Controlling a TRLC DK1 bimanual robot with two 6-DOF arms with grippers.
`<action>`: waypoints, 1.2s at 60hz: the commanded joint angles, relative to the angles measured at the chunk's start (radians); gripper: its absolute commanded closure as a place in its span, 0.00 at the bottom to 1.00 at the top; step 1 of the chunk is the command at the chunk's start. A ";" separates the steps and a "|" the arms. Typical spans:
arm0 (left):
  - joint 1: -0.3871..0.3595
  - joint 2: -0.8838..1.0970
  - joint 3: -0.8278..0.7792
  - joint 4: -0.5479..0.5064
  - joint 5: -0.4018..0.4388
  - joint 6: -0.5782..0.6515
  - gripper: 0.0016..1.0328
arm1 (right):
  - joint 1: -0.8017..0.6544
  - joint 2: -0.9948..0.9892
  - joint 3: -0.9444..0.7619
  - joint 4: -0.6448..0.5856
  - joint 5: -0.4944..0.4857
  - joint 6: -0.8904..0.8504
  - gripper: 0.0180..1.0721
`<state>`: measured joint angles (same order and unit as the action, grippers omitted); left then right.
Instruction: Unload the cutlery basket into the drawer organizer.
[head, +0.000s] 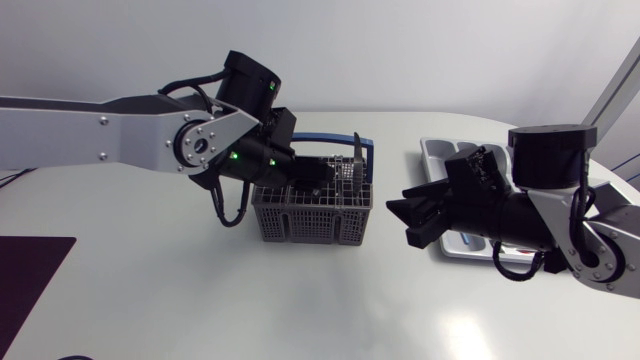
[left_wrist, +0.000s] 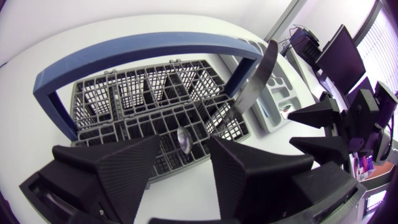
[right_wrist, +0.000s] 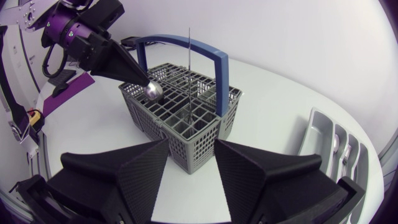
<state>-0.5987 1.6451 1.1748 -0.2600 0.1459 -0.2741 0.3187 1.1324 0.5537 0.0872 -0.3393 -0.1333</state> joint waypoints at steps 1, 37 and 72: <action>-0.004 0.033 -0.015 0.010 -0.008 -0.039 0.38 | -0.003 0.013 -0.029 0.017 0.000 0.020 0.47; -0.001 0.064 0.003 0.034 0.023 -0.065 0.68 | -0.006 0.009 -0.023 0.013 -0.003 0.015 0.47; 0.031 0.081 -0.004 0.053 0.101 -0.065 0.83 | -0.010 -0.017 -0.015 -0.020 -0.001 0.006 0.47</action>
<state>-0.5880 1.7020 1.1751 -0.2092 0.2569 -0.3187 0.3119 1.1294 0.5529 0.0784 -0.3393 -0.1337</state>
